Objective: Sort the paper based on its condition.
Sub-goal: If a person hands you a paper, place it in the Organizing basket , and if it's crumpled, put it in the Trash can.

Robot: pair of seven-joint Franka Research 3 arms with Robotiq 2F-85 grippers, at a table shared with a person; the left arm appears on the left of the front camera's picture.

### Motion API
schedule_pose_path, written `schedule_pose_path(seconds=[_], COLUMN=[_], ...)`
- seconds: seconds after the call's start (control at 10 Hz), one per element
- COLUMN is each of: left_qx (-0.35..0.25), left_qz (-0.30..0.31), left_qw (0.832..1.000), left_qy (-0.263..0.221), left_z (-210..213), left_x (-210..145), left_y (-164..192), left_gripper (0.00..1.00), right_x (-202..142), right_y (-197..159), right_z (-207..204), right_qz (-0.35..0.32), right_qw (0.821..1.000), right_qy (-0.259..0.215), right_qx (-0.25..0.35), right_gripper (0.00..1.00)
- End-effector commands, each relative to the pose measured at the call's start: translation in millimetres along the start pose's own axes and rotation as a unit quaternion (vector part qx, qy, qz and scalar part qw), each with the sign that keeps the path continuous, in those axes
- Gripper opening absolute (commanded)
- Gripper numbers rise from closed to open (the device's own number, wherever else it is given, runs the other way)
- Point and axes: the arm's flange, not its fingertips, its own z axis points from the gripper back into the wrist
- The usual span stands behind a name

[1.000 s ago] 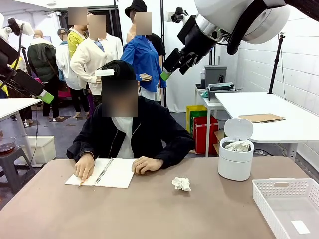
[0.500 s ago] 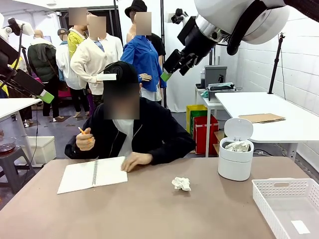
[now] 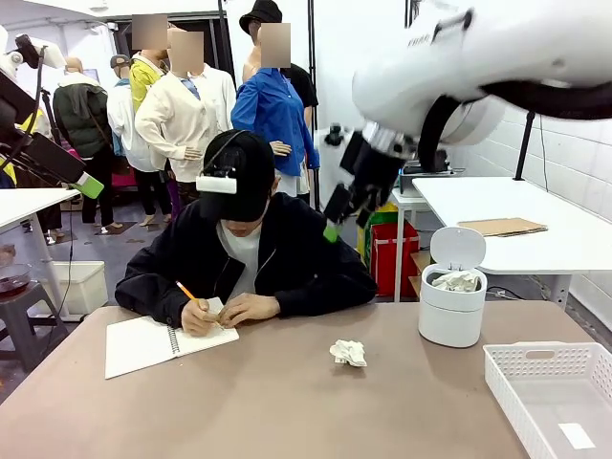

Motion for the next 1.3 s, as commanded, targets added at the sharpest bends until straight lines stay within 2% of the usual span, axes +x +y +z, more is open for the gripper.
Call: schedule_pose_path(seconds=[0.0, 0.2, 0.4, 0.6, 0.8, 0.9, 1.0, 1.1, 1.2], left_qx=[0.0, 0.0, 0.0, 0.0, 0.0, 0.0, 0.0, 0.0, 0.0], left_qz=[0.001, 0.001, 0.001, 0.001, 0.001, 0.001, 0.001, 0.001, 0.001], left_qw=[1.0, 1.0, 1.0, 1.0, 1.0, 1.0, 1.0, 1.0, 1.0], left_qy=[0.0, 0.0, 0.0, 0.0, 0.0, 0.0, 0.0, 0.0, 0.0], left_z=[0.2, 0.2, 0.2, 0.2, 0.2, 0.2, 0.2, 0.2, 0.2], left_x=[-0.4, -0.4, -0.4, -0.4, -0.4, -0.4, -0.4, -0.4, -0.4], left_y=[1.1, 1.1, 1.1, 1.1, 1.1, 1.1, 1.1, 1.1, 1.1], left_gripper=[1.0, 1.0, 1.0, 1.0, 1.0, 1.0, 1.0, 1.0, 1.0], right_x=[-2.8, -12.8, -9.3, -11.7, -18.3, -18.8, -16.1, -23.3, -23.3], right_y=[-7.6, -22.4, -32.9, -34.1, -33.5, -32.5, -29.2, -32.7, -32.7], right_z=[-32.7, -79.2, -124.3, -157.0, -174.3, -180.2, -170.6, -178.1, -178.1], right_qz=[-0.02, -0.038, -0.042, -0.05, -0.04, -0.042, -0.043, -0.037, -0.037], right_qw=[0.998, 0.995, 0.994, 0.99, 0.988, 0.99, 0.991, 0.989, 0.989], right_qy=[0.051, 0.091, 0.102, 0.132, 0.146, 0.13, 0.117, 0.143, 0.143], right_qx=[0.005, 0.007, -0.01, -0.014, -0.033, -0.045, -0.037, -0.019, -0.019], right_gripper=[1.0, 1.0, 1.0, 1.0, 1.0, 1.0, 1.0, 1.0, 1.0])
